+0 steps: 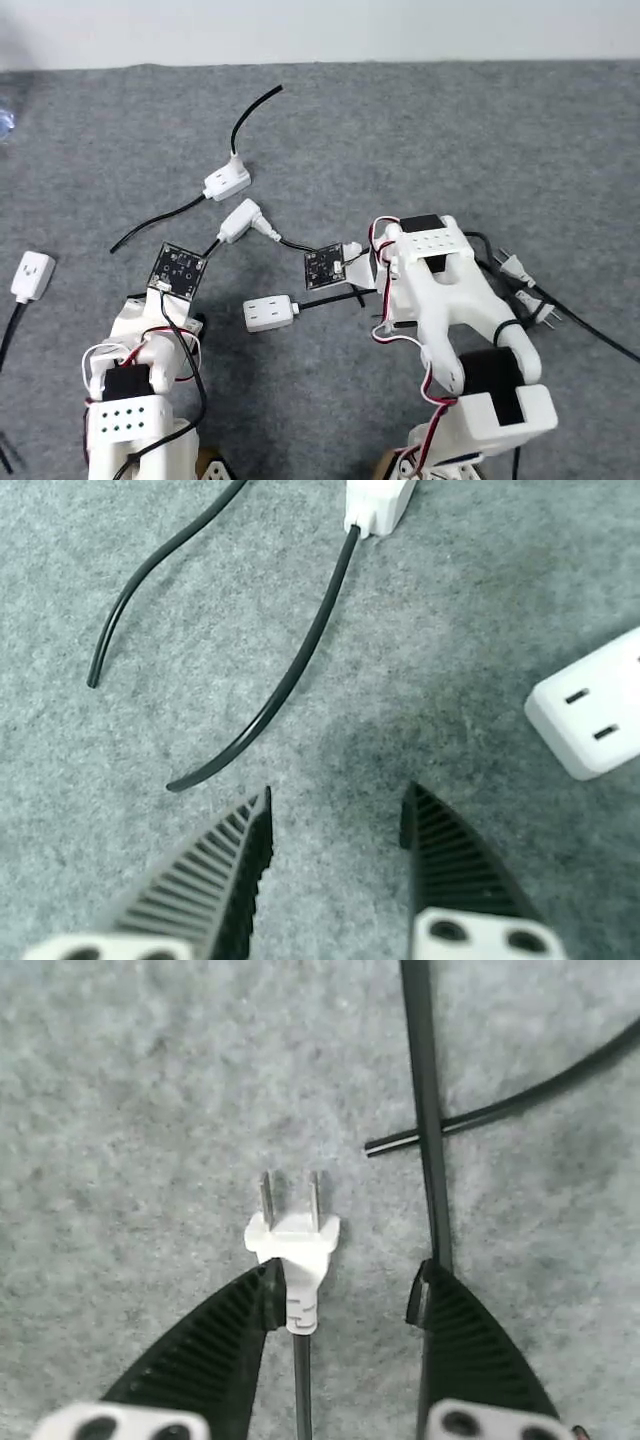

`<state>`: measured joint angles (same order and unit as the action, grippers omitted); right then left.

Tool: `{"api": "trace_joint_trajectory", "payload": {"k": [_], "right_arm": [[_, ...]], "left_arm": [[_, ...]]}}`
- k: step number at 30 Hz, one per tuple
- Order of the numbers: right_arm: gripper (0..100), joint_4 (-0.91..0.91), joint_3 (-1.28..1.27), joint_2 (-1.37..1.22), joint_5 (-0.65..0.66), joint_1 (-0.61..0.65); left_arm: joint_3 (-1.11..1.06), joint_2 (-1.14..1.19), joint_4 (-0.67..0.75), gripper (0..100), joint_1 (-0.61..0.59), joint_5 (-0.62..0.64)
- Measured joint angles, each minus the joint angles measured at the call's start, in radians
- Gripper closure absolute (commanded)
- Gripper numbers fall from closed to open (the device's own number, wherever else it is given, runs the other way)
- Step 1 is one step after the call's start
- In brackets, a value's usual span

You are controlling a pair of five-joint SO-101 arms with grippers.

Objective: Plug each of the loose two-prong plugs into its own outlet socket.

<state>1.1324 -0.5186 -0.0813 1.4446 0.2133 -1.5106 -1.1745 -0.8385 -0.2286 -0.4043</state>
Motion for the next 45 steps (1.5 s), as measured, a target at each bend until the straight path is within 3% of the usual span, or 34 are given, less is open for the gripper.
{"api": "trace_joint_trajectory", "payload": {"k": [8, 17, 26, 45], "right_arm": [[79.7, 0.107, 0.0, 0.103, -0.005, 0.084], [79.7, 0.172, -0.127, 0.265, -0.009, 0.086], [79.7, -0.003, -0.261, 0.285, -0.009, 0.084], [79.7, -0.08, -0.259, 0.181, -0.058, 0.084]], "left_arm": [[0.0, 0.0, 0.0, 80, 0.0, 0.0], [0.0, 0.0, 0.0, 80, 0.0, 0.0], [0.0, 0.0, 0.0, 80, 0.0, 0.0], [0.0, 0.0, 0.0, 80, 0.0, 0.0]]}}
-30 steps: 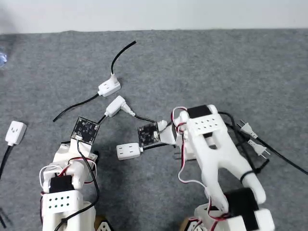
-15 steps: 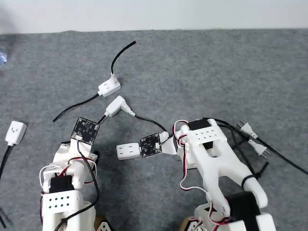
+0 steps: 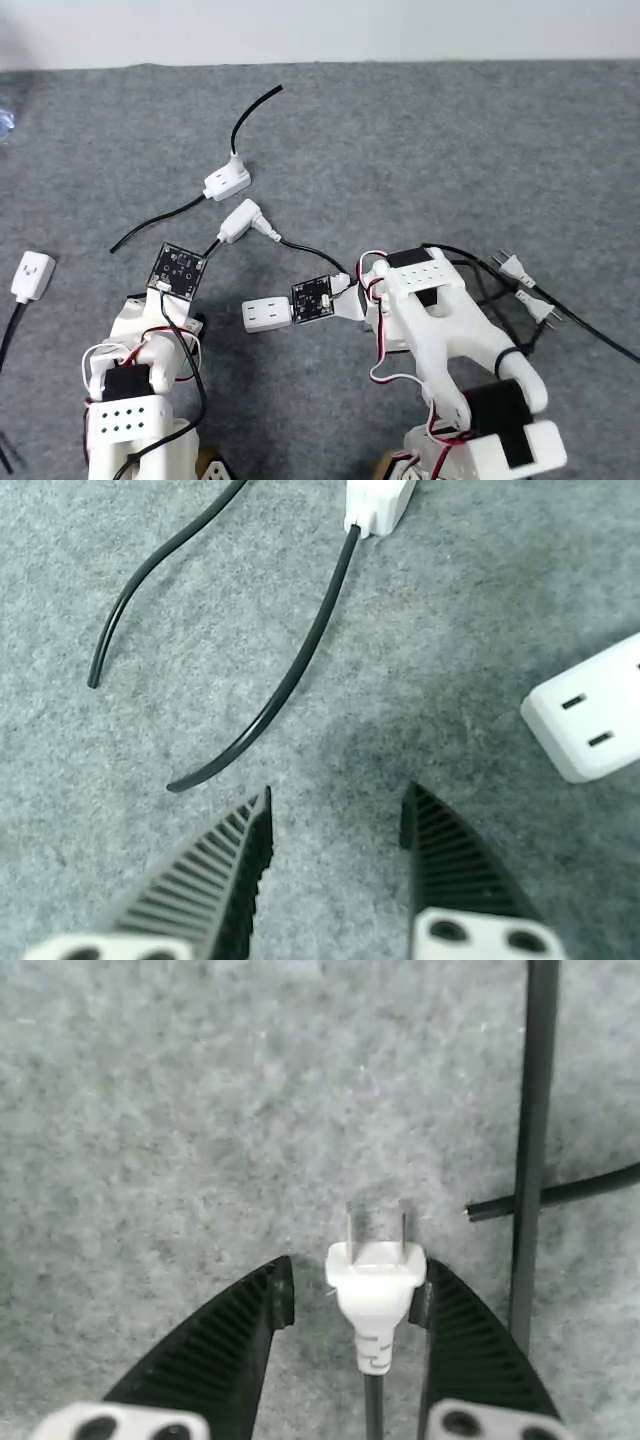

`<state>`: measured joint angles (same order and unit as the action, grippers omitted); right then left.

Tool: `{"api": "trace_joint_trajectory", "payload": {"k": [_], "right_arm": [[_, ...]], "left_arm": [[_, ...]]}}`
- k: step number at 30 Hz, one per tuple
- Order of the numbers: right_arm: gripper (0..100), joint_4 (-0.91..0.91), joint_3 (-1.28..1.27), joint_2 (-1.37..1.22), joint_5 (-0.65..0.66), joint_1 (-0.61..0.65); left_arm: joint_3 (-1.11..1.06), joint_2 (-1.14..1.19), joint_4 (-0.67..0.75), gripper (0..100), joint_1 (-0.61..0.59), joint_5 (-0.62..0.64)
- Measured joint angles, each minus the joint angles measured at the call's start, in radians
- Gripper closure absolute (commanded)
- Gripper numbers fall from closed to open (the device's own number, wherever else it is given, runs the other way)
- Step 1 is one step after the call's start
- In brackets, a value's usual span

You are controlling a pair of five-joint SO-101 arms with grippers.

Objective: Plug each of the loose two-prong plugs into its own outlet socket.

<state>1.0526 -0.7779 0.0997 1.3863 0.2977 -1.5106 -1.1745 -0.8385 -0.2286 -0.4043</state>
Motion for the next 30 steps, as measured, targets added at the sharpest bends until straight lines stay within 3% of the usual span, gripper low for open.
{"api": "trace_joint_trajectory", "payload": {"k": [10, 18, 30], "right_arm": [[96.4, -0.069, 0.011, -0.018, -0.003, -0.002], [81.3, -0.064, 0.014, -0.018, -0.002, -0.037], [81.2, -0.063, 0.014, -0.018, 0.0, -0.054]], "left_arm": [[0.0, 0.0, 0.0, 80, 0.0, 0.0], [0.0, 0.0, 0.0, 80, 0.0, 0.0], [0.0, 0.0, 0.0, 80, 0.0, 0.0]]}}
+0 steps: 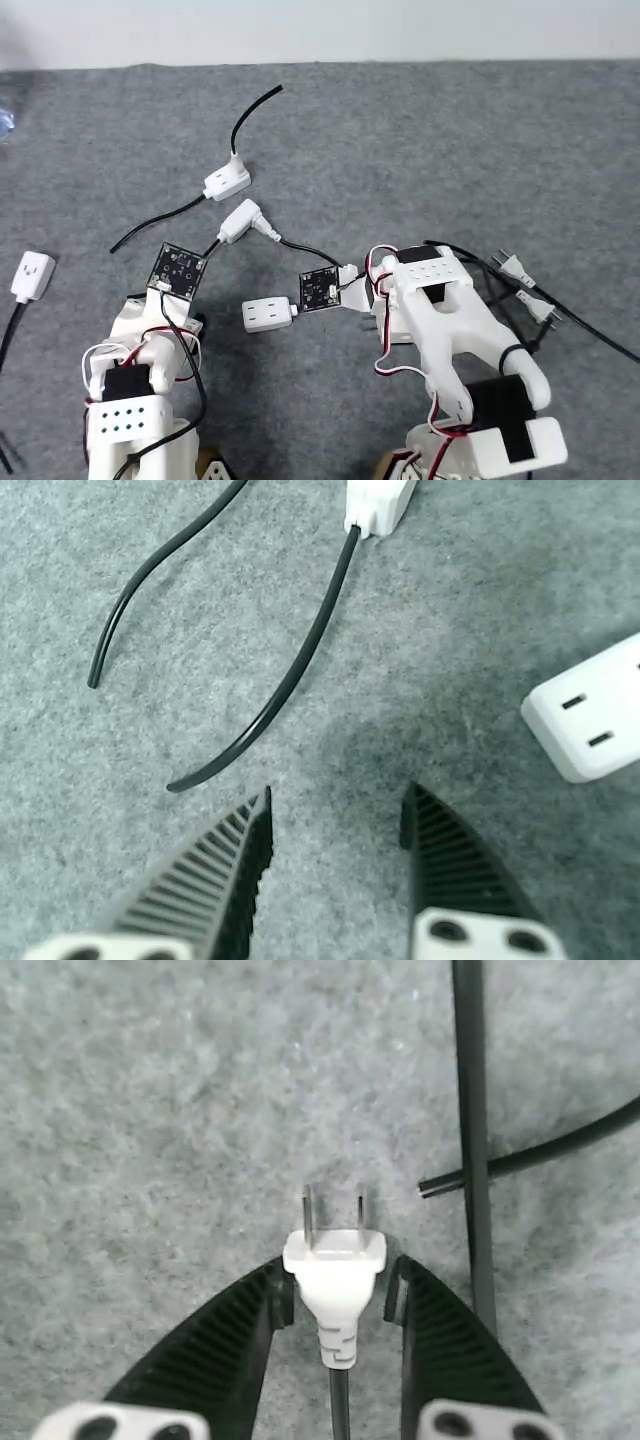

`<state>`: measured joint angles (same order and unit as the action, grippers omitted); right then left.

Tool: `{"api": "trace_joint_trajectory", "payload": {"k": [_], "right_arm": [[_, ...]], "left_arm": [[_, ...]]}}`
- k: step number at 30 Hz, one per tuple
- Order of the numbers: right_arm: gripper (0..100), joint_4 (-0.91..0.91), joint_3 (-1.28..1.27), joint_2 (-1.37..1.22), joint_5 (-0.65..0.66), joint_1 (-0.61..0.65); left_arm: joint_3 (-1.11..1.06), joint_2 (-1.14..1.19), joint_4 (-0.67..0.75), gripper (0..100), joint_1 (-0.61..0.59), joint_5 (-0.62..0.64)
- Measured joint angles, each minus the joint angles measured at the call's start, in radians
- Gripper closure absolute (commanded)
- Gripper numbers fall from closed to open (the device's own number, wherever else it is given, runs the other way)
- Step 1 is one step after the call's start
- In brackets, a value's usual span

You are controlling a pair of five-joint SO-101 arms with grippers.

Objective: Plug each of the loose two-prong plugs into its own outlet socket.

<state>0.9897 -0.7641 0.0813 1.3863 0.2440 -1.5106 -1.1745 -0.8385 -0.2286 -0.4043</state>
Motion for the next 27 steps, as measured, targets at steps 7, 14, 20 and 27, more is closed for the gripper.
{"api": "trace_joint_trajectory", "payload": {"k": [7, 14, 20, 27], "right_arm": [[83.3, 0.0, 0.0, 0.0, 0.0, 0.0], [98.5, -0.008, 0.0, 0.0, 0.0, -0.002], [99.0, -0.009, -0.002, 0.0, 0.005, -0.002], [93.2, -0.018, -0.002, 0.0, -0.077, 0.009]], "left_arm": [[0.0, 0.0, 0.0, 80, 0.0, 0.0], [0.0, 0.0, 0.0, 80, 0.0, 0.0], [0.0, 0.0, 0.0, 80, 0.0, 0.0], [0.0, 0.0, 0.0, 80, 0.0, 0.0]]}}
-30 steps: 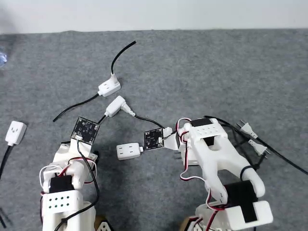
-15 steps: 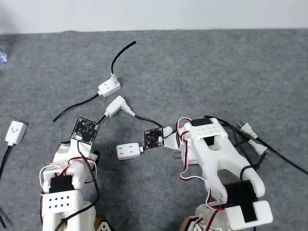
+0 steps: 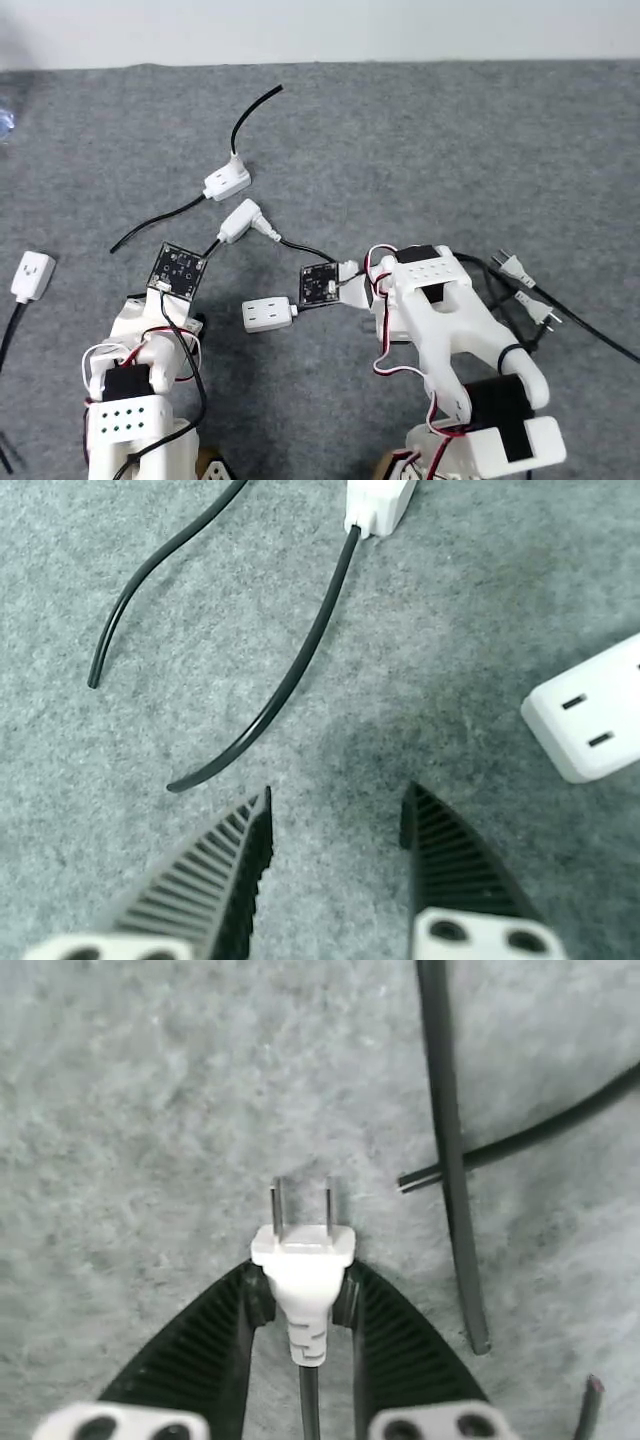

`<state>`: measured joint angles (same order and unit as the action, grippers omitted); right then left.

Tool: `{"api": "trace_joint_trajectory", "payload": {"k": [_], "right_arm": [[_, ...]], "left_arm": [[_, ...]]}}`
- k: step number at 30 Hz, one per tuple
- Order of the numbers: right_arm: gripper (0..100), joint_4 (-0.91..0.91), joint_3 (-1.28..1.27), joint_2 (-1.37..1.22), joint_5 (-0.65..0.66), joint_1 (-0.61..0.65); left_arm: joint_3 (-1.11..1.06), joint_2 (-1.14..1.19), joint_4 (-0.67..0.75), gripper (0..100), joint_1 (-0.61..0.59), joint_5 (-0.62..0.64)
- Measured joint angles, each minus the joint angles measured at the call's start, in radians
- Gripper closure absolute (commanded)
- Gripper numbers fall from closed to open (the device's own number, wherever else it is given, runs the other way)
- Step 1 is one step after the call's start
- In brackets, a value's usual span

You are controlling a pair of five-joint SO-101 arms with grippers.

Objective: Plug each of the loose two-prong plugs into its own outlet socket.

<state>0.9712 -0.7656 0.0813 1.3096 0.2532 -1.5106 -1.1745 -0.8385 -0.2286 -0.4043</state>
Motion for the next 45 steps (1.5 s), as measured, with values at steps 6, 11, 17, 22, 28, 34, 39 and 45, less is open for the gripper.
{"api": "trace_joint_trajectory", "payload": {"k": [6, 11, 17, 22, 28, 34, 39, 45], "right_arm": [[83.1, -0.003, -0.008, 0.0, -0.028, 0.008], [88.6, -0.002, -0.008, 0.0, -0.017, 0.011], [88.7, 0.003, -0.008, 0.0, -0.009, 0.018], [87.5, 0.038, -0.005, 0.0, 0.054, 0.018], [84.0, 0.054, -0.005, 0.0, 0.106, 0.018], [84.0, 0.066, -0.005, 0.002, 0.109, 0.018], [84.0, 0.066, -0.005, 0.002, 0.109, 0.018], [84.0, 0.066, -0.002, 0.002, 0.109, 0.032]], "left_arm": [[0.0, 0.0, 0.0, 80, 0.0, 0.0], [0.0, 0.0, 0.0, 80, 0.0, 0.0], [0.0, 0.0, 0.0, 80, 0.0, 0.0], [0.0, 0.0, 0.0, 80, 0.0, 0.0], [0.0, 0.0, 0.0, 80, 0.0, 0.0], [0.0, 0.0, 0.0, 80, 0.0, 0.0], [0.0, 0.0, 0.0, 80, 0.0, 0.0], [0.0, 0.0, 0.0, 80, 0.0, 0.0]]}}
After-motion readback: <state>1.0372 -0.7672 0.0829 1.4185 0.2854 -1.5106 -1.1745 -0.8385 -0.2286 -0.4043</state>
